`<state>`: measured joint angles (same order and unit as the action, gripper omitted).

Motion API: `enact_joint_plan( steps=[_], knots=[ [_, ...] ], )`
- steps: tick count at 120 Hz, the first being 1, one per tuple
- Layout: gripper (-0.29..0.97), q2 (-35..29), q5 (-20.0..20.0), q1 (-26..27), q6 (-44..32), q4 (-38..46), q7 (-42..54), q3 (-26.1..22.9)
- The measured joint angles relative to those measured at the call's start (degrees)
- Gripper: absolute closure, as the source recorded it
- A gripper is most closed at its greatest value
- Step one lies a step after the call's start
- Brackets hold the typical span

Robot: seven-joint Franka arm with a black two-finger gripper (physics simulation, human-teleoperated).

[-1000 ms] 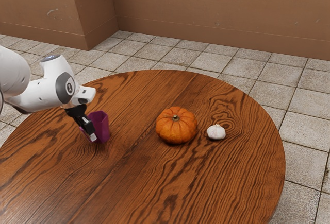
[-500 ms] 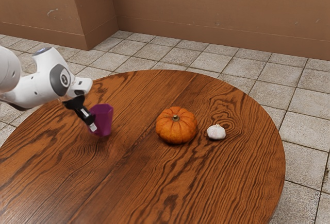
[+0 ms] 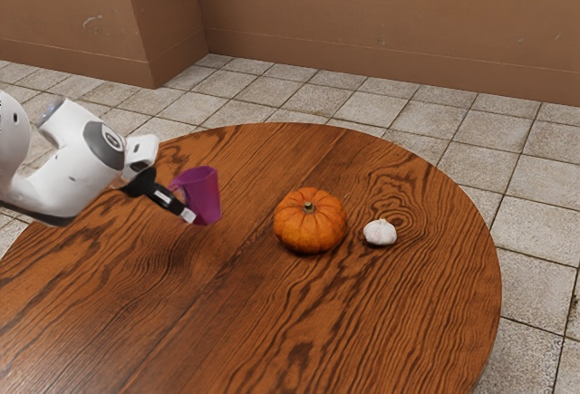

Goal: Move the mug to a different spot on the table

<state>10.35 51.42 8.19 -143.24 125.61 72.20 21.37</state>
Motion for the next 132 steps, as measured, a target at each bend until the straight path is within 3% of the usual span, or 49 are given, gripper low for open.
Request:
enact_joint_plan(
  steps=[17,63,132],
  knots=[
    [0.74,0.0,4.05,3.52,-3.2,1.45,5.11,-0.07],
    [0.75,2.9,13.87,6.38,-6.62,-0.42,17.63,-1.48],
    [0.76,8.17,18.09,5.82,-7.24,-0.52,29.16,-2.76]
  ],
)
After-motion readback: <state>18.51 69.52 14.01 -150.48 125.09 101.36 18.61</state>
